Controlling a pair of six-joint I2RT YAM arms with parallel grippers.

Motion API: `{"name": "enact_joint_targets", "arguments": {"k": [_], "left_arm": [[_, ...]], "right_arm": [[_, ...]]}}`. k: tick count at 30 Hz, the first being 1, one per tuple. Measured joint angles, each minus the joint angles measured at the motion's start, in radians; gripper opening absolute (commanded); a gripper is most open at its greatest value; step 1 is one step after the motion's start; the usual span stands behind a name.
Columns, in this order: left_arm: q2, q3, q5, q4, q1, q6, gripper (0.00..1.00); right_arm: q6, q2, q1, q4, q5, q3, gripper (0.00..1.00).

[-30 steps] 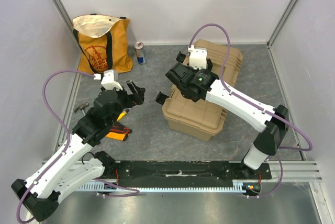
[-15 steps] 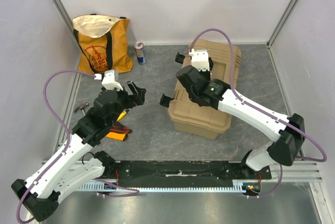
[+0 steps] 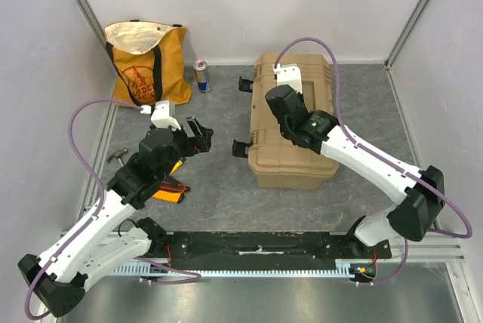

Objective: Pack the tool kit

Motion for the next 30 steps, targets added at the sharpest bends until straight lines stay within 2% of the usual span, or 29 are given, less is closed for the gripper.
{"name": "enact_joint_targets", "arguments": {"k": [13,18,25,30], "left_arm": [[0.093,0.0,0.086,0.046,0.004,-0.007,0.94],[0.207,0.013,0.169,0.094,0.005,-0.006,0.94],[0.423,0.122,0.333,0.159,0.005,-0.003,0.93],[0.489,0.145,0.455,0.219,0.005,-0.003,0.93]], "right_arm": [[0.114,-0.099,-0.211,-0.067,-0.267,0.032,0.0],[0.145,-0.138,-0.252,-0.068,-0.299,0.032,0.0],[0.211,-0.174,-0.313,-0.079,-0.335,0.032,0.0],[0.269,-0.192,-0.368,-0.095,-0.371,0.032,0.0]]}}
